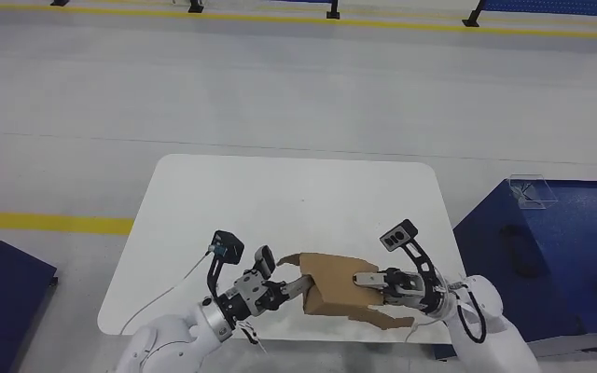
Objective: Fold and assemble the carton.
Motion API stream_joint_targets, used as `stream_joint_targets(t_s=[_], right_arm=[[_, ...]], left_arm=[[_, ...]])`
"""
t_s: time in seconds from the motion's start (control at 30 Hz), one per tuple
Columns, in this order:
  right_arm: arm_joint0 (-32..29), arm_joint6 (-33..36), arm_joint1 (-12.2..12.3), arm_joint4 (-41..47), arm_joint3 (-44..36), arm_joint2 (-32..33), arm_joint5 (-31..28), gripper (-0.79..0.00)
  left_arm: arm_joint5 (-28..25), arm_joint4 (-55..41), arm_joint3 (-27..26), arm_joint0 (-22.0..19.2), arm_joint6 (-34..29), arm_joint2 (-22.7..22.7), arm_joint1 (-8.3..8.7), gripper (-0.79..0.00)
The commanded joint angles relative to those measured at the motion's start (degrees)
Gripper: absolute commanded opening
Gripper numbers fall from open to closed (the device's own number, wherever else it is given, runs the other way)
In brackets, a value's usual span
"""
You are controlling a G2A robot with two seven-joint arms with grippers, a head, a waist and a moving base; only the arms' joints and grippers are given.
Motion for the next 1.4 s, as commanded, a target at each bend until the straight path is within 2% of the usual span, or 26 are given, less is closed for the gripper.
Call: stream_joint_targets(t_s=[0.0, 0.3, 0.4, 0.63, 0.87, 1.0, 1.07, 1.17, 1.27, 1.37], right_arm=[[-0.14, -1.26, 0.09, -2.81, -0.29, 0.69, -2.23, -0.785], [-1.11, -2.77, 0.25, -8.43, -1.29, 0.65, -5.25, -0.785], [-1.41, -2.40, 0.26, -8.92, -1.65, 0.10, -5.45, -0.785], [-2.00, -0.13, 0.41, -7.41, -2.13, 0.17, -5.48, -0.785], [-2.50, 1.40, 0.55, -5.10, -1.90, 0.17, -3.24, -0.785], [-1.71, 0.09, 0.45, 0.16, 0.37, -0.06, 2.12, -0.785], [-0.88, 0.20, 0.38, 4.09, 2.27, -0.36, 6.60, -0.785], [0.95, 1.59, 0.36, 8.77, 5.20, -1.11, 14.11, -0.785], [2.37, 4.77, 0.33, 12.01, 7.47, -2.32, 20.06, -0.785], [3.49, 8.10, 0.40, 14.20, 8.98, -3.44, 25.93, -0.785]], left_arm=[[0.26, 0.22, -0.56, 0.83, 1.12, -0.77, 0.06, 0.000], [-0.85, -1.75, -3.14, 4.06, 5.46, -3.87, 0.21, 0.000], [-0.75, -0.69, -2.93, 3.78, 4.14, -2.85, 0.19, 0.000], [3.28, 2.74, -0.77, 0.56, 0.72, 1.16, -0.26, 0.000], [2.91, 3.62, -0.18, -0.83, 0.86, 3.61, -0.62, 0.000], [1.59, 4.06, -0.89, -0.08, 3.41, 3.30, -0.64, 0.000], [0.21, 4.22, -1.90, 1.06, 5.73, 2.10, -0.53, 0.000], [-3.16, 4.02, -3.35, 3.64, 10.38, -0.73, -0.26, 0.000], [-4.23, 3.40, -3.59, 5.90, 15.08, -4.19, -0.09, 0.000], [-4.34, 1.49, -2.21, 6.41, 15.44, -7.06, 0.07, 0.000]])
